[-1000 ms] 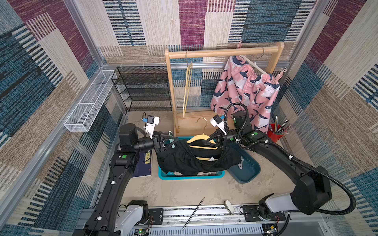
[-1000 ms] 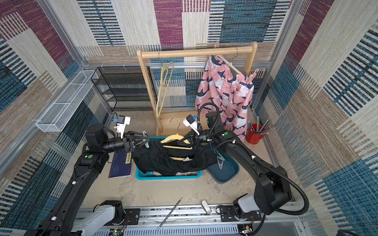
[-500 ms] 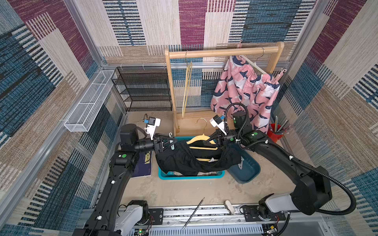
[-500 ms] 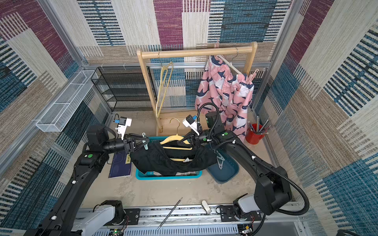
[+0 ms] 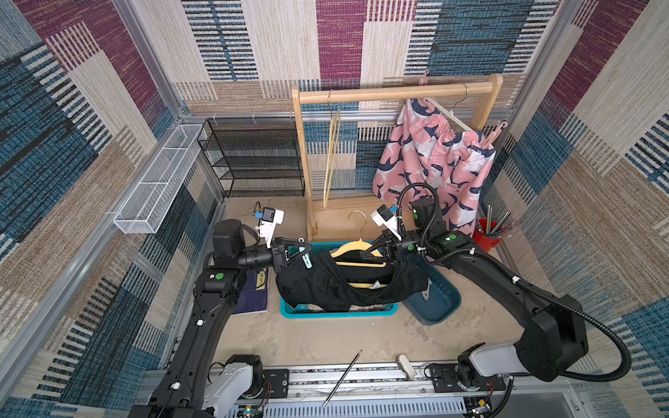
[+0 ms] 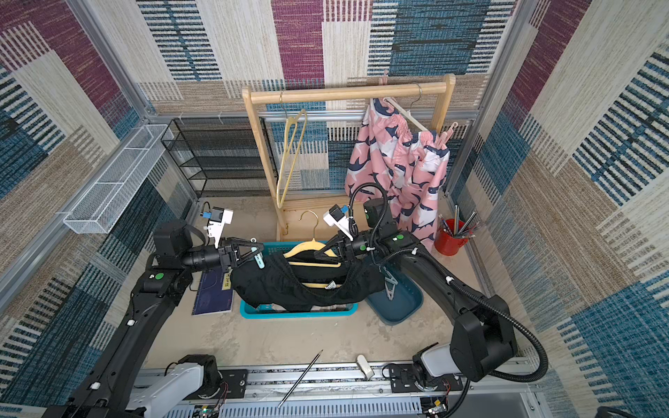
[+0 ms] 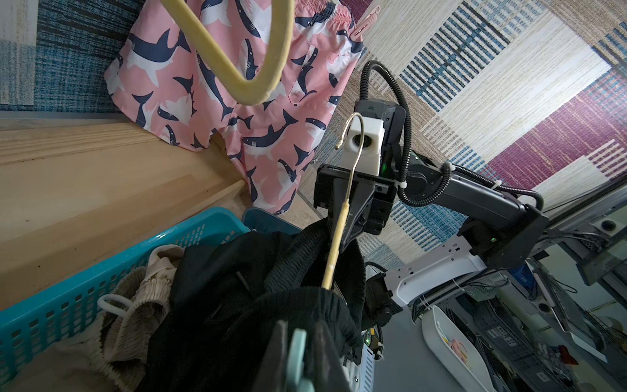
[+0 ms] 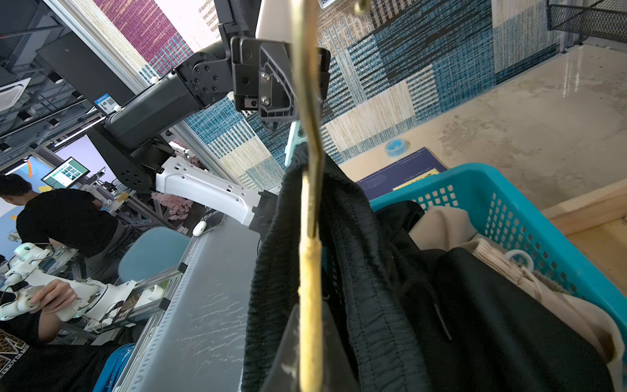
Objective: Remove the clothespins securing shorts to the hanger
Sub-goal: Remove the clothespin from the hanger, then place the hanger in the basket.
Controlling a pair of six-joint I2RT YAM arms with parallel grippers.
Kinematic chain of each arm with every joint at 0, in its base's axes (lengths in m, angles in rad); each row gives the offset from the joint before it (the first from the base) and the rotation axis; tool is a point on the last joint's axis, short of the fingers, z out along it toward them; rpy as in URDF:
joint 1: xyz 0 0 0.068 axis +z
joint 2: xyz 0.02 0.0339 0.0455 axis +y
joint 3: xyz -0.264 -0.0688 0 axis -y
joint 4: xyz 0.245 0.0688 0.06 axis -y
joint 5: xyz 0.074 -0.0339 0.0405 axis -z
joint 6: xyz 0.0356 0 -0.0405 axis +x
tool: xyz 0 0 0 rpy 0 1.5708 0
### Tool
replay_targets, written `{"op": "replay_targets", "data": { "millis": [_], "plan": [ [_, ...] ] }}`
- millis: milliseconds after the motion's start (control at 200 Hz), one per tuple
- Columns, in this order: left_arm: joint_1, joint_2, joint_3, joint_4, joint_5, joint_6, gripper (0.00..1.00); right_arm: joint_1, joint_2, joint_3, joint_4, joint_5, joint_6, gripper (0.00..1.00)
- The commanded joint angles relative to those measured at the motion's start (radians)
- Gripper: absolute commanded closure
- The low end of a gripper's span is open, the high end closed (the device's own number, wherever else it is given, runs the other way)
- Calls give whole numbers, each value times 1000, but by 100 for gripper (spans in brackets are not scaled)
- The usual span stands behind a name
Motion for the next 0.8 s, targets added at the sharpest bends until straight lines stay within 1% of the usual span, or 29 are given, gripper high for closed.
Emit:
{"op": "replay_targets", "data": {
  "millis": [0,195,391,541,651,796],
  "plan": [
    [-1,-6,-1,63,3,-42,98,0,4,-13,60,59,23,100],
    [-2,9,-29,215,-24,-150,100,0,1,-44,92,71,46,100],
    [-2,14,-28,237,-91,-172,100,1,30,-86,166,113,108,100],
    [-2,12,-25,255,-112,-189,100,15,115,-88,230,144,167,100],
    [-3,14,-28,259,-110,-199,100,39,181,-56,247,179,184,100],
    [-2,6,-51,280,-109,-220,100,43,269,-23,262,222,220,99]
  ]
}}
